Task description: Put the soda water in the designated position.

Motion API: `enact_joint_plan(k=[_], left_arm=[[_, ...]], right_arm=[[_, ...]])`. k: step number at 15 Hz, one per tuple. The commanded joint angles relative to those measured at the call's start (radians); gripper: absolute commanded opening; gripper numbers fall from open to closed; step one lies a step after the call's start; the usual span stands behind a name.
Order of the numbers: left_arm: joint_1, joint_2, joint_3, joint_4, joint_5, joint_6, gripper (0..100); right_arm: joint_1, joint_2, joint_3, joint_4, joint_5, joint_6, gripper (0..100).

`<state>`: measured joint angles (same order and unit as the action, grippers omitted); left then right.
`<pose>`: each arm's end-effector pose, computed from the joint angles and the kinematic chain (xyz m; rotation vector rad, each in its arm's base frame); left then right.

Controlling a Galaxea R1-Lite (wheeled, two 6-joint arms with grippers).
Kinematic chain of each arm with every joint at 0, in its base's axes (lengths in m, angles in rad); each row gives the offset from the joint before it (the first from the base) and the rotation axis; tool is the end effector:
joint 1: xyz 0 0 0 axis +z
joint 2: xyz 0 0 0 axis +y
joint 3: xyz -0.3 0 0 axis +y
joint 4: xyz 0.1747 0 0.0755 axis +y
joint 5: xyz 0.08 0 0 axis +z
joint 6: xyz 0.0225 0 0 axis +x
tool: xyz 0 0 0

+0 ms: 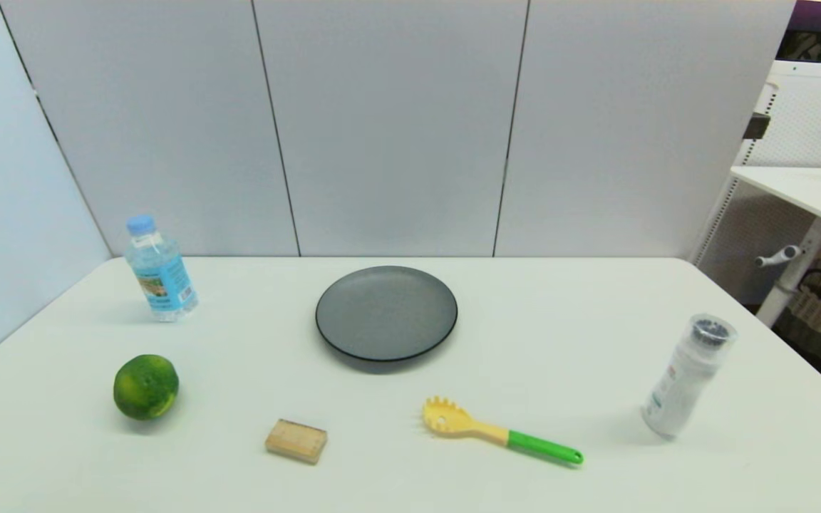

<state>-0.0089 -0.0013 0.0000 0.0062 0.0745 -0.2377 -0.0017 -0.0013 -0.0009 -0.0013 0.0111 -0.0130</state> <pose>-0.0229 0.0019 0.0748 -0.2374 -0.0029 0.0659 -0.0230 0.0003 0.0759 -0.0130 -0.0036 0.0094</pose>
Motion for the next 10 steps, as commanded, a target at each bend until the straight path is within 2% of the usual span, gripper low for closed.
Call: enact_joint_plan(k=[1, 10], left_arm=[[0.0, 0.0, 0.0, 0.0, 0.001, -0.002, 100], [0.0, 0.001, 0.0, 0.0, 0.001, -0.002, 100]], right_arm=[[0.0, 0.001, 0.001, 0.0, 0.001, -0.001, 100], [0.0, 0.001, 0.001, 0.0, 0.001, -0.001, 100]])
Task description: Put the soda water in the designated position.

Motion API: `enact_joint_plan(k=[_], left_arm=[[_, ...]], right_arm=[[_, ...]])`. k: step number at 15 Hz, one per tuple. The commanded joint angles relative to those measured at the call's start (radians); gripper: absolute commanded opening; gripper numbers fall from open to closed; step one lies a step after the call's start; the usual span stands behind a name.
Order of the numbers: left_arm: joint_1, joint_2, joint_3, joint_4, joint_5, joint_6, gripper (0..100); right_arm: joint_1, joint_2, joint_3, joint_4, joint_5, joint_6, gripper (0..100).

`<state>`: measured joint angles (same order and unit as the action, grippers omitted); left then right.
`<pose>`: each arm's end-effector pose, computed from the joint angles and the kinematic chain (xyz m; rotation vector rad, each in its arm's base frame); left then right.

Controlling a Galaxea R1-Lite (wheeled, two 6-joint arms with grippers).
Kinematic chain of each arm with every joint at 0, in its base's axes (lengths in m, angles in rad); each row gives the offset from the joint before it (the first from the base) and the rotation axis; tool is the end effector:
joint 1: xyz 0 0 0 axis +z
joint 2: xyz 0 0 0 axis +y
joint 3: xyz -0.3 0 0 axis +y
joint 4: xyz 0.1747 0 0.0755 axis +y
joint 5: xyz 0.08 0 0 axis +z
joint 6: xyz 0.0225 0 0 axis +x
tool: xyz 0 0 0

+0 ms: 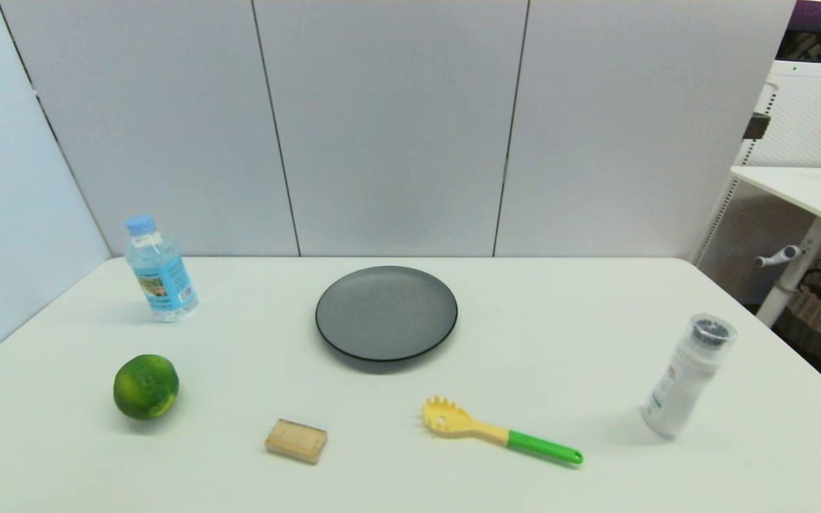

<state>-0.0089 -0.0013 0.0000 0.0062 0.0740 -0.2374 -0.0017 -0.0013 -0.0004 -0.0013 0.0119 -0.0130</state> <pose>-0.0229 0.0019 0.0748 -0.2371 -0.0029 0.0654 -0.0229 0.0003 0.0757 -0.0130 -0.0031 0.0102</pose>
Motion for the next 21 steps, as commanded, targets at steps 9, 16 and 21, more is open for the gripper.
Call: enact_joint_plan(k=[9, 16, 21], left_arm=[[0.001, 0.001, 0.0, -0.002, -0.066, 0.236, 100], [0.0, 0.204, -0.072, -0.028, -0.073, 0.244, 100], [0.04, 0.619, -0.472, -0.031, -0.068, 0.231, 100]], right_arm=[[0.0, 0.001, 0.0, 0.0, 0.0, -0.001, 100], [0.0, 0.001, 0.0, 0.0, 0.0, -0.001, 100], [0.0, 0.001, 0.0, 0.0, 0.0, -0.001, 100]])
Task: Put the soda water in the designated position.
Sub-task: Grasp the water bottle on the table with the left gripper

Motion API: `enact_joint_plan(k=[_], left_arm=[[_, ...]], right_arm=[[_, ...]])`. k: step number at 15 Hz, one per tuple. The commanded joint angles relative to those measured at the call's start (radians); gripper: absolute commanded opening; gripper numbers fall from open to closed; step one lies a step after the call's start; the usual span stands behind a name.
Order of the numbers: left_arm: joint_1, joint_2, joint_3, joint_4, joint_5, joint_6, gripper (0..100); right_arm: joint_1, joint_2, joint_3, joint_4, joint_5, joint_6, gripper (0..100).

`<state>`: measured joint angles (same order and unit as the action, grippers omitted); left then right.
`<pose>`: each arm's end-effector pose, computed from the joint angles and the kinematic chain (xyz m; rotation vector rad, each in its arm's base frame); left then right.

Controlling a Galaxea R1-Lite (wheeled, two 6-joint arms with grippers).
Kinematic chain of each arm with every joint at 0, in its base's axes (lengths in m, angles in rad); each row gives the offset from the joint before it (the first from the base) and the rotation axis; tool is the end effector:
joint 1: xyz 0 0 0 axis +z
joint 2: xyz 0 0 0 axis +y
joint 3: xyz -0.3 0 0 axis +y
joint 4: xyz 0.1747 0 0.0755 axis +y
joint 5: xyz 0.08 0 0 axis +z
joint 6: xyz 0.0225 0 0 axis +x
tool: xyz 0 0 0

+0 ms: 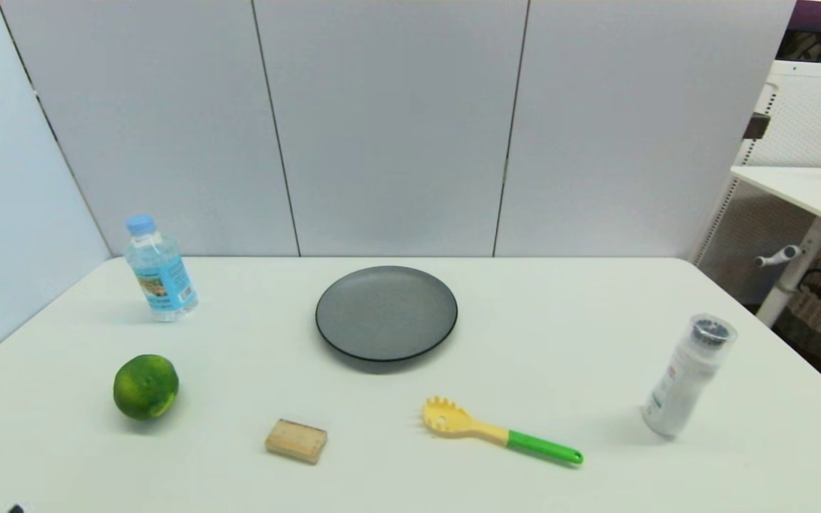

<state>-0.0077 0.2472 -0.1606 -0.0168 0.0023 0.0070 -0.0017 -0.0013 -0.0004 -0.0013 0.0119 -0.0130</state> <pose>-0.0081 0.0001 0.1264 0.0073 0.0698 -0.0056 -0.0229 0.0003 0.0757 -0.0130 -0.0031 0.0102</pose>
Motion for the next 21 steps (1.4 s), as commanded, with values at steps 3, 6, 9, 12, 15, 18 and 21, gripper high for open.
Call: enact_joint_plan(k=[3, 6, 9, 12, 15, 18, 21], left_arm=[[0.161, 0.606, -0.56, -0.011, -0.001, -0.012, 100], [0.212, 0.811, -0.764, -0.012, -0.005, -0.01, 100], [0.27, 1.02, -0.882, -0.117, -0.094, 0.008, 100], [0.305, 1.224, -0.873, -0.357, -0.232, 0.034, 100], [0.311, 1.394, -0.843, -0.552, -0.341, 0.034, 100], [0.313, 1.5, -0.798, -0.65, -0.45, 0.037, 100], [0.31, 1.56, -0.711, -0.75, -0.453, 0.042, 100]], right_arm=[[0.0, 0.001, -0.001, 0.0, 0.0, -0.001, 100], [0.0, 0.001, 0.0, 0.0, 0.0, -0.001, 100], [0.0, 0.001, 0.0, 0.0, 0.0, -0.001, 100], [0.0, 0.001, -0.001, 0.0, 0.0, -0.001, 100], [0.0, 0.001, 0.0, 0.0, 0.0, -0.001, 100], [0.0, 0.001, -0.001, 0.0, 0.0, -0.001, 100], [0.0, 0.001, 0.0, 0.0, 0.0, -0.001, 100]])
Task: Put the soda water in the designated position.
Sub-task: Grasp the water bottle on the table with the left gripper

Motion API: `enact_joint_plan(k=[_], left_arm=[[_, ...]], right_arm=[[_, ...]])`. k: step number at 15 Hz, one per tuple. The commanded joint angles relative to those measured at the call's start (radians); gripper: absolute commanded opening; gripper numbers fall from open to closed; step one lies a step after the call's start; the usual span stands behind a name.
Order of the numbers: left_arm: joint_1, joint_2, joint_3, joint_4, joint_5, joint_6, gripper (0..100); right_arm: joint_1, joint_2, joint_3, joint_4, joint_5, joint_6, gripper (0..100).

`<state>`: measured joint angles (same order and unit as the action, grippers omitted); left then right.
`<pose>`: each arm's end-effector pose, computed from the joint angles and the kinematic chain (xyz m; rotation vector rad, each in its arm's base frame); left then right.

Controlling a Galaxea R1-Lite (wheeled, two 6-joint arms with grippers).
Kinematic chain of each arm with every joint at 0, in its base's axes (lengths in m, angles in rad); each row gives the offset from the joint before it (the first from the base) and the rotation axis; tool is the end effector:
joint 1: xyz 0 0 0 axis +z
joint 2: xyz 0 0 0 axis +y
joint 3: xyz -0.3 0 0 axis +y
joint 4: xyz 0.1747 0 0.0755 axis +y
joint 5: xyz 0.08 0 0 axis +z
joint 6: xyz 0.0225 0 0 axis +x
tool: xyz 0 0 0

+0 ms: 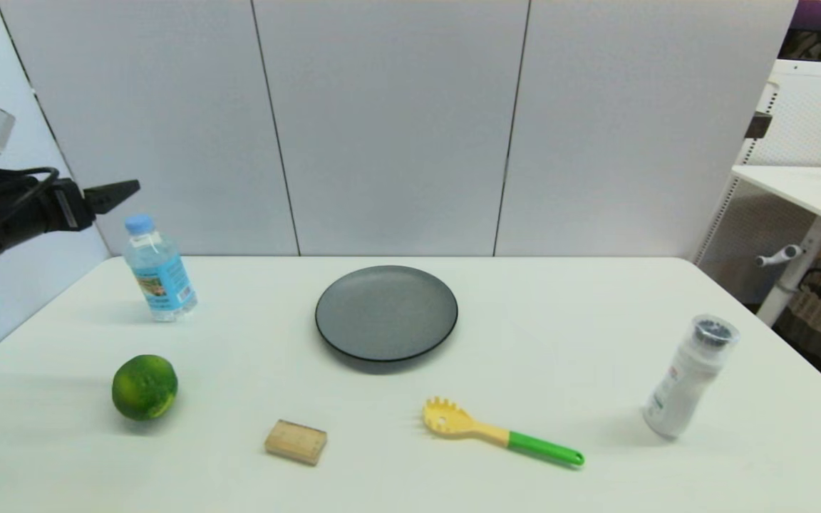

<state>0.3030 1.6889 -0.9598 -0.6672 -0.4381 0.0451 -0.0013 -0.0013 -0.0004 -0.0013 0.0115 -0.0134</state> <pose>0.3046 0.0852 0.2316 0.0226 0.0547 -0.1363 -0.0229 0.0003 0.0757 -0.0134 -0.0031 0.0102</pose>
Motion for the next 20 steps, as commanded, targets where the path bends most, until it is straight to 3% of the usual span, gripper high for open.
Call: enact_joint_plan(k=[1, 4, 20], left_arm=[[0.001, 0.146, 0.119, -0.152, -0.013, 0.004, 100], [-0.001, 0.222, 0.13, -0.253, -0.013, 0.006, 100], [-0.028, 0.39, 0.064, -0.364, -0.011, 0.025, 100]], right_arm=[[0.0, 0.001, 0.0, 0.0, 0.001, 0.0, 100], [0.0, 0.001, -0.001, 0.0, 0.001, 0.0, 100], [0.0, 0.001, 0.0, 0.0, 0.001, 0.0, 100]])
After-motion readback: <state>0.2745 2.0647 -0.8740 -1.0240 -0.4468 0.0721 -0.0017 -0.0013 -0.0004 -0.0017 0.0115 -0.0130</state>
